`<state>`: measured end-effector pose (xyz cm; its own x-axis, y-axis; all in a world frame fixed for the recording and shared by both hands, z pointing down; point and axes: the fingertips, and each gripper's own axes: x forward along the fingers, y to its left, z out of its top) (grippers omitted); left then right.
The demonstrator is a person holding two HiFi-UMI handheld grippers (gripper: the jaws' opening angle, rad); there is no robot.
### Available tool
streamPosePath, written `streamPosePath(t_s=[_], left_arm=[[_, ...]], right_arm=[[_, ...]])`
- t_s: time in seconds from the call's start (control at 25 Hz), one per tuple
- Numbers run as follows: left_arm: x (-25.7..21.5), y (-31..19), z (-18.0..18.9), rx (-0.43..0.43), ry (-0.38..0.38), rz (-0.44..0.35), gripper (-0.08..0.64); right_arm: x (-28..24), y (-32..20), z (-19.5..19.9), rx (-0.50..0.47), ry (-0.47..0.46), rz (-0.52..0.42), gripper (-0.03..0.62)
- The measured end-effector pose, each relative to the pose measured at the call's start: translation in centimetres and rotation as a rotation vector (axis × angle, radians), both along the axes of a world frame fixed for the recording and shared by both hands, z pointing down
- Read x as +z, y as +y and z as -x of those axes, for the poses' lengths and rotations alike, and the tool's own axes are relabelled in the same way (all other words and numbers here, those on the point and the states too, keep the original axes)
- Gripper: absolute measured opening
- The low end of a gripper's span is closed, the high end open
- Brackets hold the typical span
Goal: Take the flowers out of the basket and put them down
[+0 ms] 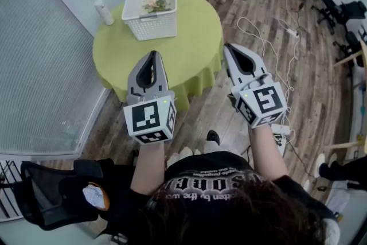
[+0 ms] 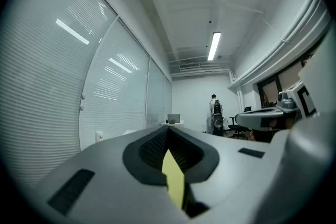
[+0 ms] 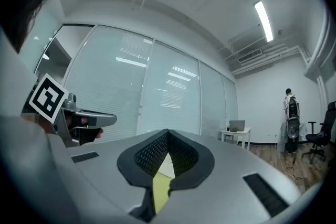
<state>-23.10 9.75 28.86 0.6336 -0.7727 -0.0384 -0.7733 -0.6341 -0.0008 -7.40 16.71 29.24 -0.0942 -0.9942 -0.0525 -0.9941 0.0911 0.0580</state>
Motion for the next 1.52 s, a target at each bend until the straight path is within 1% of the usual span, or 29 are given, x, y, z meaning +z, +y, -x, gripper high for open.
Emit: streamPosePath(t_s=[0.4,0.56,0.76,0.88,1.16,1.52], left_arm=[[0.8,-0.7,-1.3,-0.007,-0.015,0.014,0.003],[1.2,-1.2,-2.1,-0.012,-0.022,0.021,0.003],[1.5,-2.1,-3.4,-0.018,-0.033,0.023,0.003],[1.7,-2.8,-4.3,-0.033,-0.039,0.027,0.003],[1.8,-4.6,-6.5,-0.068,-0.028,0.031,0.003],[1.4,-6.8,-9.2,-0.132,-0.046,0.026,0.003]], right_arm=[[0.6,-0.8,-1.0,-0.015,0.011,0.000,0.028],[0.5,-1.3,-1.3,-0.039,0.032,-0.015,0.029],[1.3,-2.4,-1.4,-0.098,0.042,0.007,0.029],[1.5,-3.1,-2.4,-0.111,0.039,0.008,0.029],[1.9,-5.2,-5.5,-0.147,0.040,0.014,0.031],[1.8,-7.6,-8.7,-0.223,0.066,0.008,0.029]])
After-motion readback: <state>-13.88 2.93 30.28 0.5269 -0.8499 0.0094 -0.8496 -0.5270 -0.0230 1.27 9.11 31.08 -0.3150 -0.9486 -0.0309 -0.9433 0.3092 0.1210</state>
